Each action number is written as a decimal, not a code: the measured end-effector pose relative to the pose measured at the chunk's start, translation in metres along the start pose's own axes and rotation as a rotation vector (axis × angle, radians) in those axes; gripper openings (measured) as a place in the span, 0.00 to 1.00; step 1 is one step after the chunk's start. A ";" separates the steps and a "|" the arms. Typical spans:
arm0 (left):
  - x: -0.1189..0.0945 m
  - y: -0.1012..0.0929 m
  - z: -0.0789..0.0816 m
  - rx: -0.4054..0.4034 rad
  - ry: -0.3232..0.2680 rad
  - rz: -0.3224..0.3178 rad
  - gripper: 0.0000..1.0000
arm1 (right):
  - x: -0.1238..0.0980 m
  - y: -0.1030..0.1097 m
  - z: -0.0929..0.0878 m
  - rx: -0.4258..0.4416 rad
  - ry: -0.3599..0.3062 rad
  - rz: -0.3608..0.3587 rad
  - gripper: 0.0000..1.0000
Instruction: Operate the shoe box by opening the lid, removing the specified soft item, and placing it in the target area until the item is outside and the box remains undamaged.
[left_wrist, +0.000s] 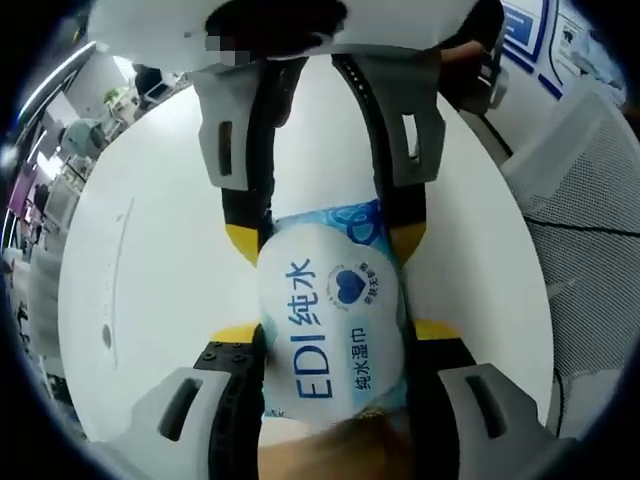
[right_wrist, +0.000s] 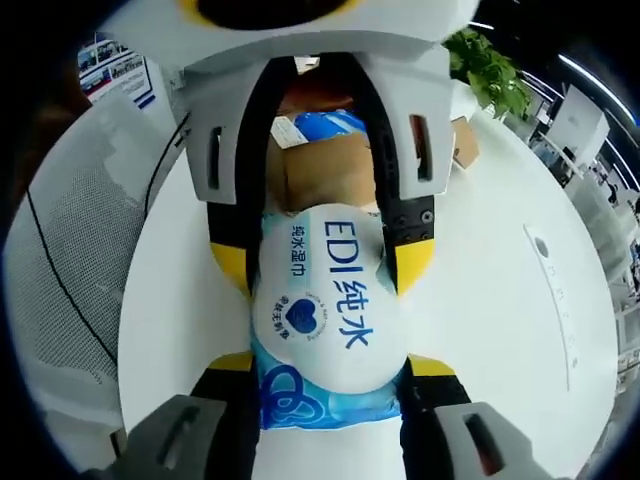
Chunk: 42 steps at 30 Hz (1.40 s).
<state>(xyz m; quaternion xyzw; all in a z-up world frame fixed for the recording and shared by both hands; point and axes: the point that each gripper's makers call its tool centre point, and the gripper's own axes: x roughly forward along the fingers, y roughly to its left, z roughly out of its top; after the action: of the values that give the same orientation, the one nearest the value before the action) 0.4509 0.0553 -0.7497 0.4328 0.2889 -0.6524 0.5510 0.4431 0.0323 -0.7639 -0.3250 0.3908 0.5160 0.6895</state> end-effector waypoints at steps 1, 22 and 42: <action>-0.002 0.000 0.000 0.000 -0.006 -0.002 0.55 | -0.001 0.000 0.000 0.002 -0.001 0.000 0.53; -0.072 0.025 -0.007 -0.147 -0.148 0.128 0.59 | -0.031 -0.004 0.013 0.164 -0.113 -0.026 0.52; -0.140 0.023 -0.040 -0.389 -0.285 0.287 0.61 | -0.054 -0.011 0.049 0.388 -0.320 -0.107 0.56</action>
<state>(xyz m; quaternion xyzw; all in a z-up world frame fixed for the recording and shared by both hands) 0.4855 0.1502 -0.6426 0.2592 0.2641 -0.5544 0.7454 0.4552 0.0464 -0.6925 -0.1210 0.3506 0.4391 0.8183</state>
